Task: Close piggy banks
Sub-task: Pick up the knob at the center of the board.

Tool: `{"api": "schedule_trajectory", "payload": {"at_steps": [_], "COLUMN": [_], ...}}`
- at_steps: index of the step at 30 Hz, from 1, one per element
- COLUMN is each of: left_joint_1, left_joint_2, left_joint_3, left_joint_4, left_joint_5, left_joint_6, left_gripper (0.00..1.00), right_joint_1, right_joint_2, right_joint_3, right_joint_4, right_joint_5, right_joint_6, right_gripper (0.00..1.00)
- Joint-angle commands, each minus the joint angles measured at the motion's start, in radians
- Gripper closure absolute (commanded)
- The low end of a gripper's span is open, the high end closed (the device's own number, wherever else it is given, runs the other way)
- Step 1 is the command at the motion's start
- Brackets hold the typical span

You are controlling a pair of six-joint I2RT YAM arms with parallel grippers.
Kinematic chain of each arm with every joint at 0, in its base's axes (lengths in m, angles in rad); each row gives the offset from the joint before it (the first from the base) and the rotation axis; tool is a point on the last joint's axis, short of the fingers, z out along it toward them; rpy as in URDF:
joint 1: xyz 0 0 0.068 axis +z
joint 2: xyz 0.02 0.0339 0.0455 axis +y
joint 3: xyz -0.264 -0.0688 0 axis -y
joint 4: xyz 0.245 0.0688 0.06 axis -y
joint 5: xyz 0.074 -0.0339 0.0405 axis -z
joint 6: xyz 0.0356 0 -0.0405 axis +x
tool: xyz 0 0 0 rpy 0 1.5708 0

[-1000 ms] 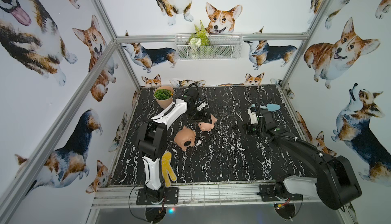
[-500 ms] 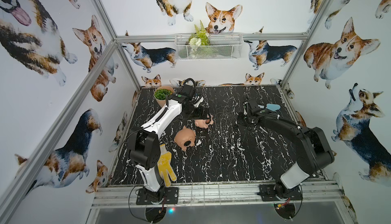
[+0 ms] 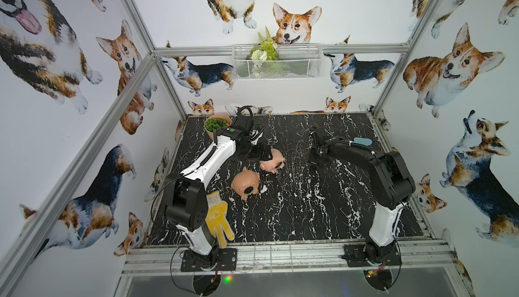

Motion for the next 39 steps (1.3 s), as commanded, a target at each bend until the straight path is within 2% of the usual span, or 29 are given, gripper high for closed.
{"api": "schedule_trajectory", "payload": {"at_steps": [1,9,13,39], "left_joint_1": [0.002,0.001,0.004,0.005], "left_joint_2": [-0.006,0.015,0.014,-0.002], "left_joint_3": [-0.008,-0.009,-0.009,-0.038], "left_joint_4": [0.018,0.024,0.022,0.023], "left_joint_5": [0.002,0.023,0.024,0.038], "left_joint_6": [0.01,0.019,0.025,0.034], "left_gripper": [0.02,0.02,0.02,0.03], "right_joint_1": [0.0,0.0,0.0,0.017], "right_joint_2": [0.026,0.045,0.043,0.04], "right_joint_3": [0.023,0.024,0.02,0.011], "right_joint_4": [-0.047,-0.047,-0.062,-0.069], "right_joint_5": [0.025,0.011,-0.001,-0.014], "right_joint_6": [0.045,0.064,0.063,0.084], "right_gripper": [0.91,0.9,0.85,0.84]}}
